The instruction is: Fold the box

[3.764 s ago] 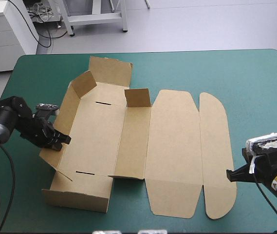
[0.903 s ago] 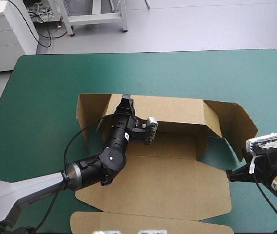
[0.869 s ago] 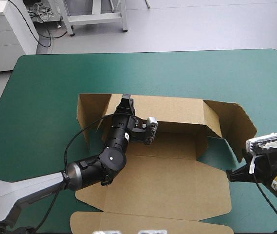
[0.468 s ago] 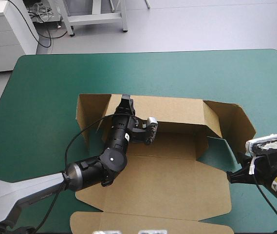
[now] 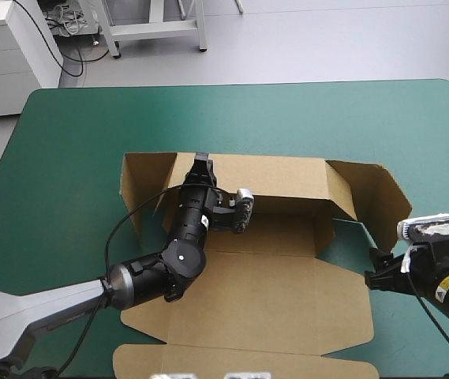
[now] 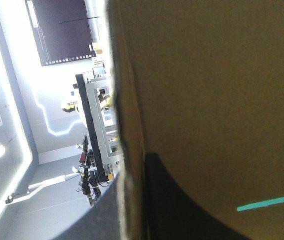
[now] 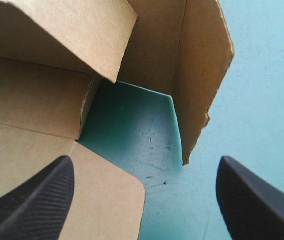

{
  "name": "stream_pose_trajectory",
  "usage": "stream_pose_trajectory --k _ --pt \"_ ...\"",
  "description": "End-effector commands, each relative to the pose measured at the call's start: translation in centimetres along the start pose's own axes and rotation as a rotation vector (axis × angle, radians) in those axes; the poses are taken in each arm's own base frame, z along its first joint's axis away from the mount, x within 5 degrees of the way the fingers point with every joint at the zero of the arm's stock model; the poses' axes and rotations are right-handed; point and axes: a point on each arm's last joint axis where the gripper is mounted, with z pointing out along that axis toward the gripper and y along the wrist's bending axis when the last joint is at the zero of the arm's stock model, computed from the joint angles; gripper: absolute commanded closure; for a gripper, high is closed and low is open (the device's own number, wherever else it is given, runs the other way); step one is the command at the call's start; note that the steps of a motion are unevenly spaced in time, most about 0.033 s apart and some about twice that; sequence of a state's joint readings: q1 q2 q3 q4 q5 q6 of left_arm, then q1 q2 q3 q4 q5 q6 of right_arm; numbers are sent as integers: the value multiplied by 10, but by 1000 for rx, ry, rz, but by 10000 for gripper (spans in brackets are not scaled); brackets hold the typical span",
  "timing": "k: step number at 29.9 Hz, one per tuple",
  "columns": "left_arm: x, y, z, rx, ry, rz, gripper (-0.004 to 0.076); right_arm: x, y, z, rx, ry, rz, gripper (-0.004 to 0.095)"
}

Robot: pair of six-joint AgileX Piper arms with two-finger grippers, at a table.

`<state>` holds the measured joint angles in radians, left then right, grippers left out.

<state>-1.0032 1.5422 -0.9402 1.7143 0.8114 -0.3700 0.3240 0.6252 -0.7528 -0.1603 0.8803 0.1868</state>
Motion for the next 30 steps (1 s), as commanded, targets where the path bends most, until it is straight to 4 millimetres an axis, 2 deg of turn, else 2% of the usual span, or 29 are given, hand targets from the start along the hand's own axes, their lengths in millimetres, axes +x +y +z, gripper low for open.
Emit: stream_pose_trajectory --k 1,7,11,17,23,27,30 --pt "9 15 -6 -54 57 -43 731 -29 0 -7 5 -95 18 181" --pt "13 18 -8 -72 93 -45 731 -76 0 -4 53 -91 24 181" --pt "17 26 -14 -88 71 -75 731 -104 2 19 93 -25 11 181" --pt "21 34 -21 -103 39 -87 731 -145 7 43 93 -29 1 182" --pt "16 34 -24 -104 25 -62 731 -170 -9 83 38 171 10 182" --pt "15 34 -25 -104 18 -60 731 -191 -28 97 -26 159 101 182" --pt "15 34 -25 -104 18 -60 731 -195 -44 111 -37 225 135 182"
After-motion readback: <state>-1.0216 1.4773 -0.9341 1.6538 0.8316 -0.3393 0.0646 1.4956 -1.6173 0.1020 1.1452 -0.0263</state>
